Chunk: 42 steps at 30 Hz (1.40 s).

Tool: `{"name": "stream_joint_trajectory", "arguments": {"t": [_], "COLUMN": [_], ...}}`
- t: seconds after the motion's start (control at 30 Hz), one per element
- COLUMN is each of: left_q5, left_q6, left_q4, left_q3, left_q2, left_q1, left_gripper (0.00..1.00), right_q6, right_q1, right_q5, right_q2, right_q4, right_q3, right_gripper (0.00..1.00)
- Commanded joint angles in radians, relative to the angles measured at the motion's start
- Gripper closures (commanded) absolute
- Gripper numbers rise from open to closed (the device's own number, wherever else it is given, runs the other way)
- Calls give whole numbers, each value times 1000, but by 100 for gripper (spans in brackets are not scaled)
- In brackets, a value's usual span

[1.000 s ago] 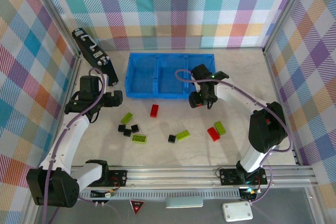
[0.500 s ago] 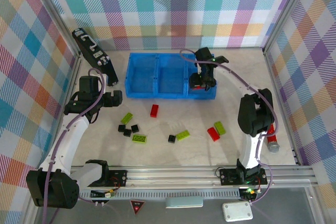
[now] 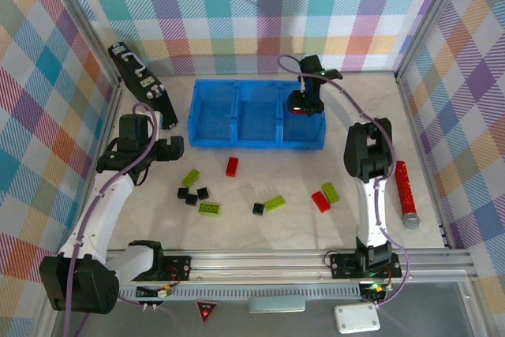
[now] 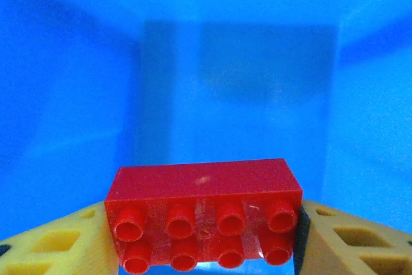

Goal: Sort the legos into containers by color
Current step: Place the lego in the container.

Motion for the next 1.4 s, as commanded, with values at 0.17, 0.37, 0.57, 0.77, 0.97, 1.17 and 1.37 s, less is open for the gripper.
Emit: {"name": "stream_joint_trajectory", "arguments": {"t": [0.17, 0.37, 0.57, 0.77, 0.97, 1.17, 1.37], "left_q5": [-15, -19, -21, -24, -18, -8, 2], "left_q6": [13, 14, 16, 17, 17, 17, 17], "left_q4": [31, 32, 31, 28, 30, 30, 33], "left_q3": [-18, -18, -17, -18, -18, -20, -21], "left_q2": [11, 16, 17, 11, 8, 4, 2], "left_q1": [-5, -5, -4, -4, -4, -4, -4], "left_gripper": [0, 0, 0, 0, 0, 0, 0], "right_q6": [10, 13, 5, -2, -10, -24, -30], "right_q1": [-6, -5, -6, -6, 0, 17, 32], "right_q5": [12, 56, 115, 173, 222, 263, 301], "right_q2": [164, 225, 258, 262, 264, 270, 249], "right_q4": [15, 68, 107, 123, 129, 129, 126], "right_q3": [190, 240, 244, 244, 244, 244, 239], "right_gripper": [38, 38, 36, 34, 32, 23, 22]}}
